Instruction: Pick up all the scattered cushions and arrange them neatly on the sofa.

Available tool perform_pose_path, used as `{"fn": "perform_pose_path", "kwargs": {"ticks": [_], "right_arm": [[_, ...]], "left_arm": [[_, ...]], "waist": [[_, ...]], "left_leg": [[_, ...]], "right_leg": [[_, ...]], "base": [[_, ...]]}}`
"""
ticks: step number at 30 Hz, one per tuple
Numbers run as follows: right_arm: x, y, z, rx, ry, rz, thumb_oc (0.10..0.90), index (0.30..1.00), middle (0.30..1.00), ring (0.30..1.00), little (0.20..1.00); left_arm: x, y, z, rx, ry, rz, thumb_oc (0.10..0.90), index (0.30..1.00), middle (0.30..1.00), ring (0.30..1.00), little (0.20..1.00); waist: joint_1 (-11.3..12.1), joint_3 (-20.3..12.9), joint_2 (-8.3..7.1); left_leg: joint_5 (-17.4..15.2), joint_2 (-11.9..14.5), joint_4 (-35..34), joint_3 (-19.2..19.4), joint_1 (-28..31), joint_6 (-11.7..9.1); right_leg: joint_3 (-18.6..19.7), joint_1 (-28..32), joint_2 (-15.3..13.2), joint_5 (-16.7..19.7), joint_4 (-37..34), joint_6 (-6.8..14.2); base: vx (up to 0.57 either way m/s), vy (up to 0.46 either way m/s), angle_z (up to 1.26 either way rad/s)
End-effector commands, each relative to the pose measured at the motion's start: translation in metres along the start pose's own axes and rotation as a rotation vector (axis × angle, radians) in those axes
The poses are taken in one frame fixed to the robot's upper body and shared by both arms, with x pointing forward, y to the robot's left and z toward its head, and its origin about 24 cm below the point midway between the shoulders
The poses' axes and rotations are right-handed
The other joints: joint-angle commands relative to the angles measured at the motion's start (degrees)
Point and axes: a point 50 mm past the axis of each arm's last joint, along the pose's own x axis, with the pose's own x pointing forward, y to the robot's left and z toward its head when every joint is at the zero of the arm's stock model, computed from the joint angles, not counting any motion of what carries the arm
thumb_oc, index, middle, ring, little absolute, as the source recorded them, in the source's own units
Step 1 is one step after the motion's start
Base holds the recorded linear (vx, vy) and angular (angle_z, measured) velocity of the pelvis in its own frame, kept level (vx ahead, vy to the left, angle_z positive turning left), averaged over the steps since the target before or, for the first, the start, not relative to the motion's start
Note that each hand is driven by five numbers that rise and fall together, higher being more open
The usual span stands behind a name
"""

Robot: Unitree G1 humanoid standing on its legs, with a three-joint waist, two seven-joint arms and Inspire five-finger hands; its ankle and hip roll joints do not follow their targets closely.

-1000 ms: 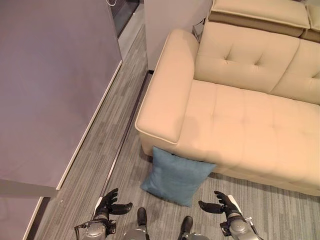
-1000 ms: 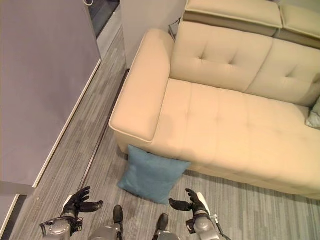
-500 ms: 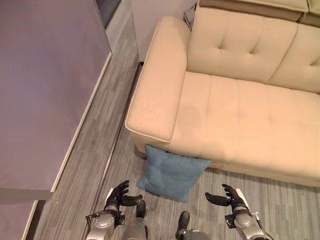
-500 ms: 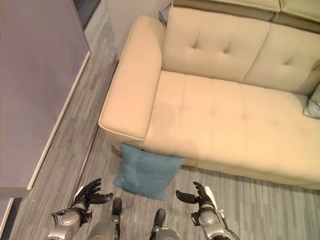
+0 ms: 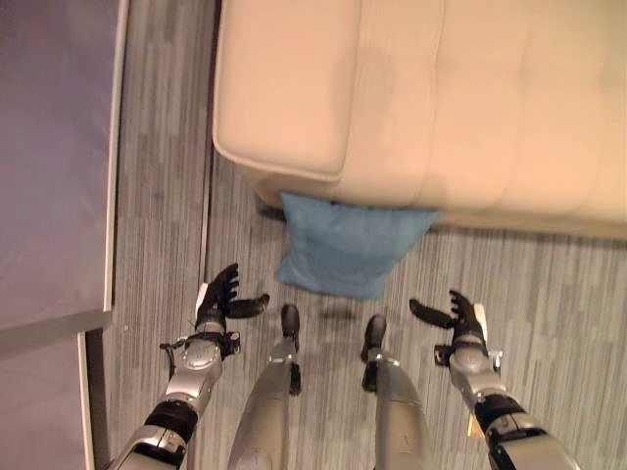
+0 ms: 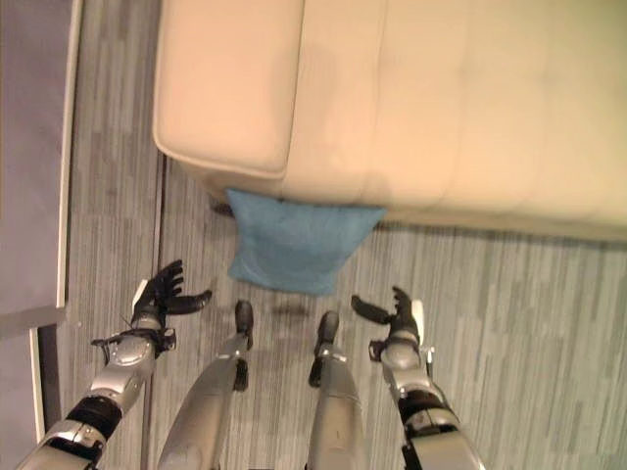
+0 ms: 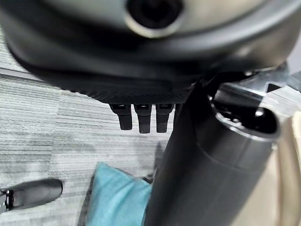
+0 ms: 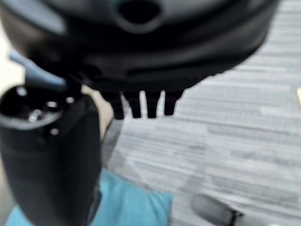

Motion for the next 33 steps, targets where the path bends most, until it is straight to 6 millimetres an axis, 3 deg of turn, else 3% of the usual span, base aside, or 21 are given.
{"fn": "perform_pose_path", "kwargs": {"ticks": [1,3,4,5,7,8,9,11,13,16,18,24,25,26,28,32,33], "right_arm": [[0.002,-0.033,0.008,0.069,-0.088,-0.144,0.800,0.900,0.900,0.900,0.900],[0.009,-0.039,0.034,0.109,-0.152,-0.172,0.800,0.900,0.900,0.900,0.900],[0.009,-0.039,0.034,0.109,-0.152,-0.172,0.800,0.900,0.900,0.900,0.900],[0.015,-0.042,0.060,0.139,-0.213,-0.184,0.800,0.900,0.900,0.900,0.900],[0.017,-0.043,0.069,0.150,-0.234,-0.187,0.800,0.900,0.900,0.900,0.900],[0.019,-0.044,0.094,0.187,-0.295,-0.192,0.800,0.900,0.900,0.900,0.900],[0.020,-0.044,0.105,0.194,-0.320,-0.189,0.800,0.900,0.900,0.900,0.900],[0.020,-0.044,0.123,0.212,-0.363,-0.181,0.800,0.900,0.900,0.900,0.900],[0.017,-0.041,0.163,0.244,-0.459,-0.151,0.800,0.900,0.900,0.900,0.900],[0.016,-0.038,0.172,0.252,-0.476,-0.134,0.800,0.900,0.900,0.900,0.900],[0.012,-0.028,0.200,0.243,-0.531,-0.081,0.800,0.900,0.900,0.900,0.900],[-0.012,0.006,0.255,0.208,-0.685,0.061,0.800,0.900,0.900,0.900,0.900],[-0.012,0.006,0.255,0.208,-0.685,0.061,0.800,0.900,0.900,0.900,0.900],[-0.029,0.026,0.275,0.199,-0.763,0.132,0.800,0.900,0.900,0.900,0.900],[-0.042,0.040,0.285,0.208,-0.812,0.185,0.800,0.900,0.900,0.900,0.900],[-0.071,0.060,0.304,0.296,-0.916,0.275,0.800,0.900,0.900,0.900,0.900],[-0.078,0.064,0.307,0.332,-0.934,0.299,0.568,0.552,0.552,0.552,0.552]], "left_arm": [[0.003,0.004,0.026,-0.063,-0.147,0.065,0.800,0.900,0.900,0.900,0.900],[0.011,0.003,0.047,-0.058,-0.205,0.073,0.800,0.900,0.900,0.900,0.900],[0.011,0.003,0.047,-0.058,-0.205,0.073,0.800,0.900,0.900,0.900,0.900],[0.018,0.001,0.068,-0.051,-0.257,0.075,0.800,0.900,0.900,0.900,0.900],[0.020,-0.001,0.074,-0.054,-0.270,0.074,0.800,0.900,0.900,0.900,0.900],[0.024,-0.005,0.092,-0.051,-0.321,0.071,0.800,0.900,0.900,0.900,0.900],[0.026,-0.007,0.101,-0.053,-0.344,0.064,0.800,0.900,0.900,0.900,0.900],[0.026,-0.013,0.109,-0.054,-0.371,0.044,0.800,0.900,0.900,0.900,0.900],[0.024,-0.024,0.123,-0.049,-0.420,0.001,0.800,0.900,0.900,0.900,0.900],[0.024,-0.028,0.127,-0.048,-0.430,-0.009,0.800,0.900,0.900,0.900,0.900],[0.024,-0.036,0.138,-0.050,-0.453,-0.037,0.800,0.900,0.900,0.900,0.900],[0.025,-0.056,0.180,-0.057,-0.558,-0.079,0.800,0.900,0.900,0.900,0.900],[0.025,-0.056,0.180,-0.057,-0.558,-0.079,0.800,0.900,0.900,0.900,0.900],[0.024,-0.067,0.199,-0.062,-0.599,-0.093,0.800,0.900,0.900,0.900,0.900],[0.022,-0.077,0.212,-0.059,-0.624,-0.108,0.800,0.900,0.900,0.900,0.900],[0.008,-0.116,0.246,-0.107,-0.697,-0.197,0.800,0.900,0.900,0.900,0.900],[-0.001,-0.130,0.254,-0.155,-0.718,-0.238,0.670,0.705,0.705,0.705,0.705]], "waist": [[-0.72,-6.10,0.85],[-1.07,-5.92,1.46],[-1.07,-5.92,1.46],[-1.37,-5.73,2.06],[-1.42,-5.76,2.23],[-1.42,-5.43,2.77],[-1.44,-5.45,3.01],[-1.25,-5.22,3.53],[-0.74,-4.92,4.42],[-0.57,-4.93,4.59],[0.11,-4.77,5.11],[0.83,-4.27,5.27],[0.82,-4.27,5.27],[0.93,-4.21,5.02],[0.71,-4.40,4.63],[-0.19,-5.17,3.56],[-0.50,-5.60,3.37]], "left_leg": [[-9.62,0.46,8.61,-1.99,-6.52,-1.24],[-9.70,0.73,10.33,-1.96,-10.94,-1.13],[-9.70,0.73,10.33,-1.96,-10.94,-1.13],[-9.73,0.76,11.99,-2.19,-15.35,-1.01],[-9.67,0.74,12.35,-2.22,-16.99,-0.95],[-9.48,0.66,12.76,-2.42,-19.73,-0.81],[-9.45,0.71,13.05,-2.41,-21.28,-0.74],[-9.28,0.53,12.83,-2.51,-22.87,-0.56],[-9.13,0.22,13.14,-2.59,-26.26,-0.19],[-9.05,0.11,13.37,-2.60,-27.17,-0.12],[-8.74,-0.29,13.57,-2.93,-29.14,0.12],[-8.03,-0.53,14.26,-3.74,-32.71,0.12],[-8.03,-0.54,14.27,-3.74,-32.73,0.12],[-7.66,-0.68,14.79,-4.28,-33.97,-0.05],[-7.52,-0.83,15.04,-4.61,-34.93,-0.13],[-7.24,-0.96,15.07,-5.31,-37.24,-0.35],[-7.29,-1.03,15.30,-5.43,-37.93,-0.44]], "right_leg": [[0.09,-2.53,0.89,0.45,-2.81,1.79],[0.51,-7.07,0.39,0.24,-0.87,1.84],[0.51,-7.07,0.39,0.24,-0.87,1.84],[1.39,-11.96,0.21,-0.06,1.46,1.79],[1.61,-13.61,0.14,-0.15,2.05,1.82],[2.12,-17.14,0.08,-0.48,3.89,1.90],[2.48,-18.78,-0.11,-0.71,4.45,1.93],[2.69,-20.96,-0.25,-1.00,5.32,2.01],[3.49,-25.37,-0.39,-1.60,7.63,2.22],[3.64,-26.46,-0.46,-1.79,8.32,2.22],[4.03,-29.17,-0.47,-2.29,10.05,2.13],[3.89,-32.98,-0.75,-2.94,12.62,2.05],[3.89,-33.00,-0.76,-2.94,12.64,2.05],[3.73,-34.23,-0.58,-3.12,13.51,1.96],[3.47,-35.06,-0.50,-3.19,13.81,1.90],[2.95,-36.78,-0.24,-3.11,13.88,2.04],[2.98,-37.35,-0.04,-3.04,13.93,2.07]], "base": [[-0.04,-0.014,-0.05],[-0.03,0.001,-0.03],[0.00,0.000,0.00],[0.00,0.000,0.00],[0.00,0.000,0.00],[0.01,0.005,-0.04],[0.02,0.003,-0.06],[0.04,0.014,-0.01],[0.06,0.032,0.04],[0.01,0.008,0.05],[0.01,0.004,0.02],[0.00,-0.028,0.09],[0.00,-0.039,0.12],[0.00,-0.055,0.08],[0.00,-0.065,0.02],[0.00,-0.050,0.03],[0.00,0.000,0.00]]}}
